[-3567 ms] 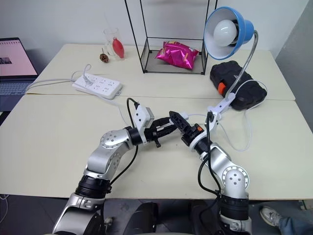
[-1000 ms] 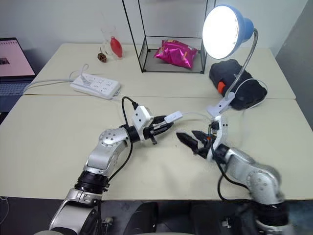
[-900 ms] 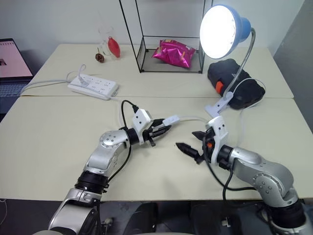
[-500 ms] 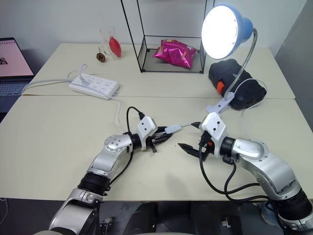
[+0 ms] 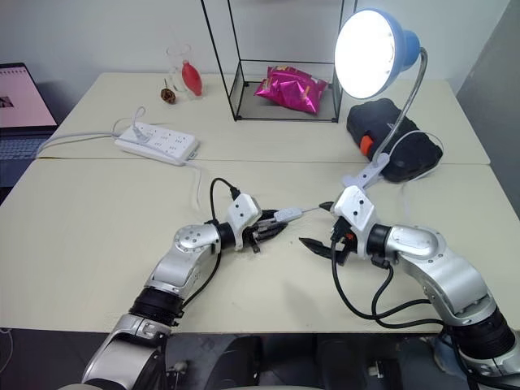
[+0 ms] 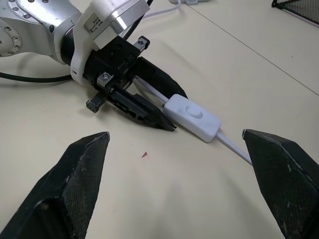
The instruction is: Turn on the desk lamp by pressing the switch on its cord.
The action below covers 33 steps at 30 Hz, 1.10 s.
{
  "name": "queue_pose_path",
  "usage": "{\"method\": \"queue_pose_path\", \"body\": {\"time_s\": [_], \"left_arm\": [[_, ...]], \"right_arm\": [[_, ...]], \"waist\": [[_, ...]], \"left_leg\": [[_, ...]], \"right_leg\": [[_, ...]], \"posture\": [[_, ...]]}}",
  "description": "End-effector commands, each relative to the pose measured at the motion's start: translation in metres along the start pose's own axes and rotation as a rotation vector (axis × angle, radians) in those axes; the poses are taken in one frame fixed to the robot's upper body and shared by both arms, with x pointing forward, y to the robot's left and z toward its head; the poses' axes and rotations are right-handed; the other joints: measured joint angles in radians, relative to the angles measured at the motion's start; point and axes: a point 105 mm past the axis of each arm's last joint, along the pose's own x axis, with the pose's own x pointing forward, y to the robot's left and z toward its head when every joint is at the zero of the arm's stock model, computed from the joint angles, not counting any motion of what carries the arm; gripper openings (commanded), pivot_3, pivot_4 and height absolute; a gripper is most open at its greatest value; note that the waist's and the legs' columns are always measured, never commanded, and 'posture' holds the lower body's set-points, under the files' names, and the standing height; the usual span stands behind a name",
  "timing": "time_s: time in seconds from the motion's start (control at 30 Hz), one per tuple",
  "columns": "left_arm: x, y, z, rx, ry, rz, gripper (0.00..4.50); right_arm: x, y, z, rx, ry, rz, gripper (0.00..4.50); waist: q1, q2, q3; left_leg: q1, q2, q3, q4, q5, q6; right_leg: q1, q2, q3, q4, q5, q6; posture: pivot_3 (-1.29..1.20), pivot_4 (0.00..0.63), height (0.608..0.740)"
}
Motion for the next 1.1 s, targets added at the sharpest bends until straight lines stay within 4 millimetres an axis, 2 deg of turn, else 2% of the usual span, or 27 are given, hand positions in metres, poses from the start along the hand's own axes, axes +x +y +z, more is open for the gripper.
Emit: {"method": "queue_pose_path", "body": {"time_s": [0.03,0.23,0.37,0.47,0.57,0.73,0.87,0.97,1.1], "left_arm": [[-0.001,-0.004,0.003,-0.005,-0.011,-0.018,2.97],[-0.015,0.004,0.02,0.035,-0.043,0.024,4.24],[-0.039,0.009,0.054,0.063,-0.145,0.064,4.24],[-0.058,0.015,0.062,0.079,-0.125,0.118,4.24],[-0.09,0.032,0.062,0.118,-0.031,0.221,4.24],[-0.129,0.04,0.052,0.165,0.1,0.263,4.24],[-0.143,0.037,0.052,0.13,0.112,0.262,4.24],[-0.151,0.034,0.053,0.117,0.115,0.267,4.24],[-0.155,0.03,0.053,0.121,0.119,0.264,4.24]], "right_arm": [[-0.002,-0.002,0.012,-0.041,-0.031,-0.004,4.5],[-0.006,-0.009,0.014,-0.063,-0.023,-0.011,4.5],[-0.015,-0.023,0.018,-0.057,-0.048,-0.067,4.5],[-0.023,-0.032,0.021,-0.065,-0.075,-0.104,4.5],[-0.037,-0.038,0.019,-0.071,-0.08,-0.122,4.5],[-0.064,-0.052,0.013,-0.097,-0.043,-0.106,4.5],[-0.072,-0.056,0.012,-0.124,-0.042,-0.077,4.5],[-0.072,-0.054,0.002,-0.121,-0.013,-0.029,4.5],[-0.068,-0.055,0.001,-0.127,-0.02,-0.015,4.5]], "waist": [[0.001,0.0,0.0],[0.003,0.0,0.0],[0.004,0.0,0.0],[0.005,0.0,0.0],[0.004,0.0,0.0],[0.004,0.0,0.001],[0.005,0.0,0.001],[0.005,0.0,0.001],[0.004,0.0,0.001]], "left_leg": [[0.0,0.0,0.0,0.0,0.0,0.0],[0.0,0.0,0.0,0.0,0.0,0.0],[0.0,0.0,0.0,0.0,0.0,0.0],[0.0,0.0,0.0,0.0,0.0,0.0],[0.001,0.0,0.0,0.0,0.0,0.0],[0.001,0.001,0.001,0.0,0.0,0.0],[0.001,0.0,0.001,0.0,0.0,0.0],[0.001,0.0,0.001,0.0,0.0,0.0],[0.001,0.001,0.001,0.0,0.0,0.0]], "right_leg": [[0.0,0.0,0.0,0.0,0.0,0.0],[0.0,0.0,0.0,0.001,0.0,0.0],[0.0,0.0,0.0,0.001,0.0,0.0],[0.0,-0.001,0.0,0.001,0.0,0.0],[0.0,-0.001,0.0,0.002,0.0,0.0],[-0.001,-0.001,0.0,0.002,0.0,0.0],[0.0,-0.002,0.0,0.001,0.0,0.0],[0.0,-0.001,0.0,0.002,0.0,0.0],[0.0,-0.002,0.0,0.002,0.0,0.0]], "posture": [[0.0,0.15,0.74],[0.0,0.15,0.74],[0.0,0.15,0.74],[0.0,0.15,0.74],[0.0,0.15,0.74],[0.0,0.15,0.74],[0.0,0.15,0.74],[0.0,0.15,0.74],[0.0,0.15,0.74]]}}
